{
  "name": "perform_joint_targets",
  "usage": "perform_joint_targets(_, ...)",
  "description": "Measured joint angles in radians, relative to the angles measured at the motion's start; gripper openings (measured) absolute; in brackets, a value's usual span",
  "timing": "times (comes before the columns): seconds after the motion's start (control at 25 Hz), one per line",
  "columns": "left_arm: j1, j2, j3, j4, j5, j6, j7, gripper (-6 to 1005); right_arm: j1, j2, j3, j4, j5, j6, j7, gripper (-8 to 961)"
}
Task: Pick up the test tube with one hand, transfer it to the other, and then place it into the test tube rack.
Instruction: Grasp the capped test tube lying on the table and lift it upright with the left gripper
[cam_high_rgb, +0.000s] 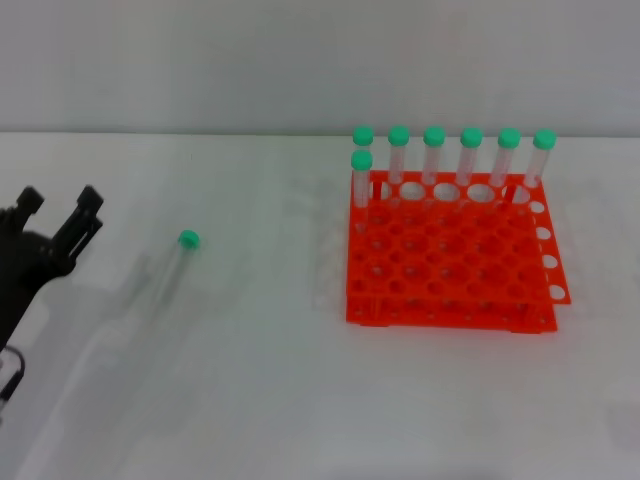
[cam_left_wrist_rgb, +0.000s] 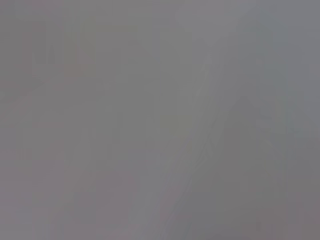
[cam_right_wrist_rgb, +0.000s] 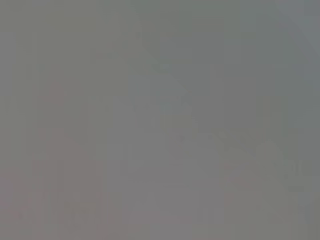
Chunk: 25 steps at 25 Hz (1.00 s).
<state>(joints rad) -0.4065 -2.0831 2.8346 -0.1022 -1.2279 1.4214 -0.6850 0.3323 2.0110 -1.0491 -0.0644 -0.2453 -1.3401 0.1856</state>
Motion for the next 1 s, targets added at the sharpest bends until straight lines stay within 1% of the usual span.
perform_joint_targets(0.2, 0.053, 0.000, 0.002, 0.018, 0.000, 0.006, 0.009, 879, 0.008, -0.001, 0.000, -0.002, 0.000, 0.007, -0.007, 872)
perform_joint_targets(0.36, 0.073, 0.000, 0.000, 0.029, 0.000, 0.009, 0.010, 879, 0.019, -0.001, 0.000, -0.002, 0.000, 0.016, -0.013, 872)
perform_joint_targets(0.72, 0.064, 0.005, -0.001, 0.024, -0.001, 0.021, 0.008, 878, 0.023, 0.000, 0.000, 0.004, 0.000, 0.018, -0.012, 873)
perform_joint_targets(1.0, 0.041, 0.009, 0.000, 0.002, -0.005, 0.024, -0.024, 878, 0.017, 0.001, 0.000, 0.008, 0.000, 0.018, -0.008, 873)
